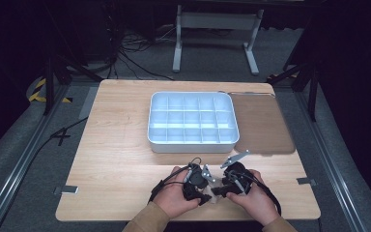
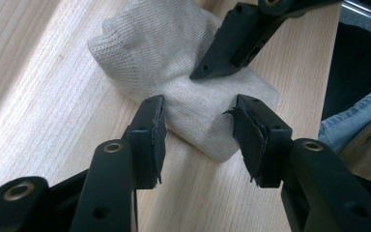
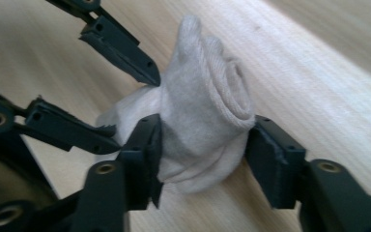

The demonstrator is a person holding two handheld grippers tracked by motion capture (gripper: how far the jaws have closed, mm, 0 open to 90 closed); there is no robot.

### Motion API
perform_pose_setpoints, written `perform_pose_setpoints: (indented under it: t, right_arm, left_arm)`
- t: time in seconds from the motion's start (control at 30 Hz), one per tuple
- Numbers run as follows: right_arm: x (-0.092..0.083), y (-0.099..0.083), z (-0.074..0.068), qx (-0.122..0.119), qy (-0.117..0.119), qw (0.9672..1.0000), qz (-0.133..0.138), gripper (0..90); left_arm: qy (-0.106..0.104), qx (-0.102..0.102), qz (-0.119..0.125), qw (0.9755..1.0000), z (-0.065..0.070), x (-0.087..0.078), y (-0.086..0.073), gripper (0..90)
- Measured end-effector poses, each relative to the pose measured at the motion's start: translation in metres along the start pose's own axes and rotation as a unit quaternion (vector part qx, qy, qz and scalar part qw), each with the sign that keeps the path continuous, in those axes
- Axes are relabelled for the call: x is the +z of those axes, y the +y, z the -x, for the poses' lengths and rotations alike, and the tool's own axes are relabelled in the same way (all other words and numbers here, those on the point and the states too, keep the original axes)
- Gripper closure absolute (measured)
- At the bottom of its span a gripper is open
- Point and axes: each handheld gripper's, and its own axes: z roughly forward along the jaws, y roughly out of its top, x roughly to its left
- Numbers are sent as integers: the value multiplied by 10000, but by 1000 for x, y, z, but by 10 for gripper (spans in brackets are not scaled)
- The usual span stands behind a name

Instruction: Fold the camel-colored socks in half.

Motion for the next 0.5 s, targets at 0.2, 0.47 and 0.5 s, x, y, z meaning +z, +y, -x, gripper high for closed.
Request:
perform_pose_setpoints:
  t: [0.2, 0.47, 0.5]
  right_arm:
    - [1, 2, 0, -39, 377, 9993, -58, 686]
    - [-1, 3, -3, -154, 338, 9993, -28, 760]
    - [-2, 3, -4, -178, 330, 9993, -21, 762]
  left_arm:
    - [55, -60, -59, 9999, -3, -6, -5, 535]
    - [163, -196, 87, 9996, -12, -21, -12, 541]
    - [156, -228, 154, 9995, -13, -22, -13, 541]
